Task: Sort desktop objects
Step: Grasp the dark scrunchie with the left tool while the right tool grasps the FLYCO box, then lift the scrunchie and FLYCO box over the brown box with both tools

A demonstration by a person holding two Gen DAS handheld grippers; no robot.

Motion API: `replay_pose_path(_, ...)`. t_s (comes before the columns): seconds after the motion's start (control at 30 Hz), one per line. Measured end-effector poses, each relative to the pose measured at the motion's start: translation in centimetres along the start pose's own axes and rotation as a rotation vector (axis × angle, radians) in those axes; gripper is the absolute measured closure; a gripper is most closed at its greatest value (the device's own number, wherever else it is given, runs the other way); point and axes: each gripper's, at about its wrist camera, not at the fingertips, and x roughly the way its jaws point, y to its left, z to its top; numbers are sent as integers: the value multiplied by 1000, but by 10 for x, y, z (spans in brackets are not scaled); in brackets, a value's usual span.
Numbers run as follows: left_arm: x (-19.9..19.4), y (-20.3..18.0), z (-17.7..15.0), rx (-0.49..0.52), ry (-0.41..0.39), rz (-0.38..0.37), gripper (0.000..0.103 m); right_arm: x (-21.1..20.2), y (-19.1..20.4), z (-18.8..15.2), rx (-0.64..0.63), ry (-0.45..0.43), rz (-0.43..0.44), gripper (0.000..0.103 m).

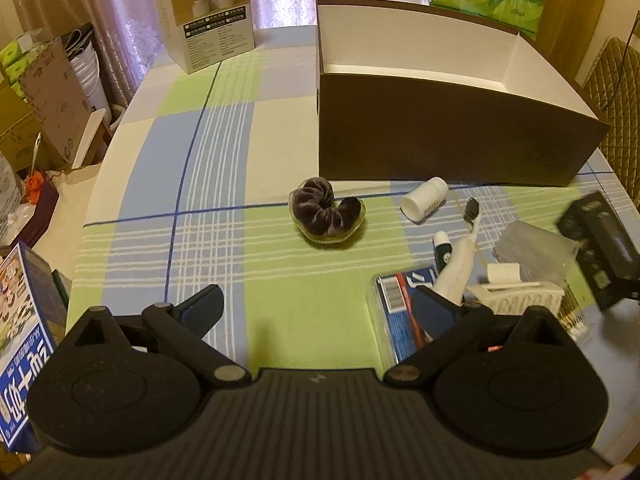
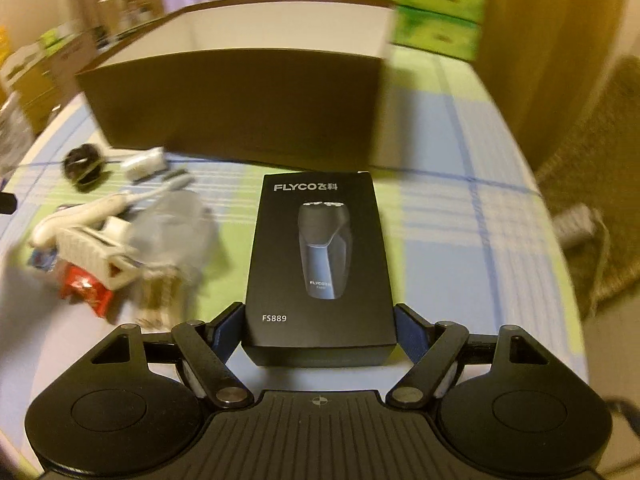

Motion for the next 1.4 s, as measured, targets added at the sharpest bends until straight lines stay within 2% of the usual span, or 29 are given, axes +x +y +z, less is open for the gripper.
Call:
replay_pose_path(0.13, 14, 0, 11, 30, -8, -11, 8, -3, -17, 1, 103, 11, -80, 27)
replay_pose_path(0.27, 33, 0, 22, 87, -22, -26, 16, -1, -29, 9, 172, 13, -128, 27)
replay_pose_path(0.37, 48, 1, 31, 128, -27, -49, 23, 2, -33, 16, 194, 18, -141, 27)
replay_pose_path(0.53, 70, 0, 42, 201, -39, -84, 23, 5, -37, 22, 227, 19, -137, 26)
replay_pose_path(0.67, 89, -4, 45, 276, -31, -78, 25, 5, -40, 27, 263, 14, -130, 23)
replay_pose_path(0.73, 96, -4, 47, 297, -27, -78, 31, 6, -43, 31, 279, 7, -131, 21)
replay_pose_path(0.77, 99, -3, 47, 303, -23, -83, 36, 6, -45, 32, 285, 5, -132, 20)
replay_pose_path(0.8, 102, -3, 48, 307, -17, -87, 47, 6, -45, 33, 290, 3, -132, 20)
replay_pose_path(0.9, 105, -1, 48, 299, -11, -110, 66, 7, -46, 35, 296, 6, -134, 18)
replay_pose_path(1.0, 102, 3, 48, 277, -19, -121, 79, 9, -46, 37, 291, 6, -137, 18)
replay_pose_path(1.17, 89, 13, 46, 222, -21, -118, 84, 14, -46, 40, 277, 12, -135, 17)
replay_pose_path(1.4, 55, 24, 47, 162, -52, -105, 84, 29, -50, 49, 247, 28, -132, 17)
